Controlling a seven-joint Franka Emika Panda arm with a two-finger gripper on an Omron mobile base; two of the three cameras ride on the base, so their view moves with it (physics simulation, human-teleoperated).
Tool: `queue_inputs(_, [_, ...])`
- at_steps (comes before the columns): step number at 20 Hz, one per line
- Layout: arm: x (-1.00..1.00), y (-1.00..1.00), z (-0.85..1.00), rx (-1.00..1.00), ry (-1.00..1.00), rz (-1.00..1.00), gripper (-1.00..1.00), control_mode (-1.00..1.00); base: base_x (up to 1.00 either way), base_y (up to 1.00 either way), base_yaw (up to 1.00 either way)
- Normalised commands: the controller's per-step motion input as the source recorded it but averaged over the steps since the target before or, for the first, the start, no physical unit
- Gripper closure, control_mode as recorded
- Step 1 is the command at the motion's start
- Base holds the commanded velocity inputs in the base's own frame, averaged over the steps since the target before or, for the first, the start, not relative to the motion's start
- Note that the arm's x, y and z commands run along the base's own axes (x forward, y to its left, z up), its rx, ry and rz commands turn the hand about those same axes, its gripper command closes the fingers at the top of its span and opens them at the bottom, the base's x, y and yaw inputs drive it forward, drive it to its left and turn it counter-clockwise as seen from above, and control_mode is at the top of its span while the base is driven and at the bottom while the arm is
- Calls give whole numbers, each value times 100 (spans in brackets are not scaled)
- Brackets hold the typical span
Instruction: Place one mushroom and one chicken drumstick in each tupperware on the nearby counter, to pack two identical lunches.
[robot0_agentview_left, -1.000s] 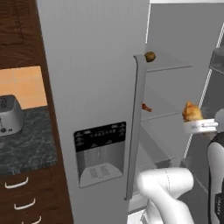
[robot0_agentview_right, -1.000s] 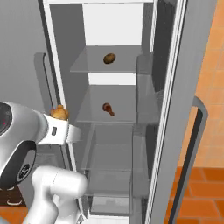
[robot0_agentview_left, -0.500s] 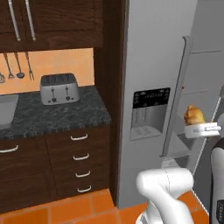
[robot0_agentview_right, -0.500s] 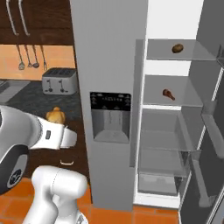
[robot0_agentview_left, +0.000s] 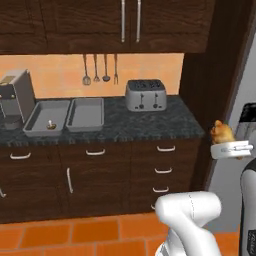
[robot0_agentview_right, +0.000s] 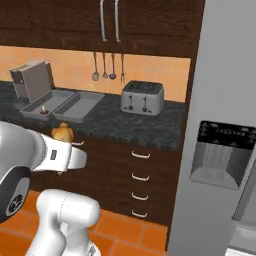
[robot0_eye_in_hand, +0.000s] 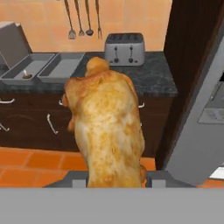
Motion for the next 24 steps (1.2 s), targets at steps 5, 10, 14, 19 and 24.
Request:
queue_inputs(5, [0, 0, 0, 0, 0, 0, 100, 100, 99, 96, 22])
queue_inputs(10, [0, 0, 0, 0, 0, 0, 100, 100, 89, 76, 18])
queue_inputs(14, [0, 0, 0, 0, 0, 0, 100, 100, 88, 80, 17])
queue_inputs(19, [0, 0, 0, 0, 0, 0, 100, 100, 98, 32, 3])
queue_inputs(24, [0, 0, 0, 0, 0, 0, 100, 100, 62, 29, -8])
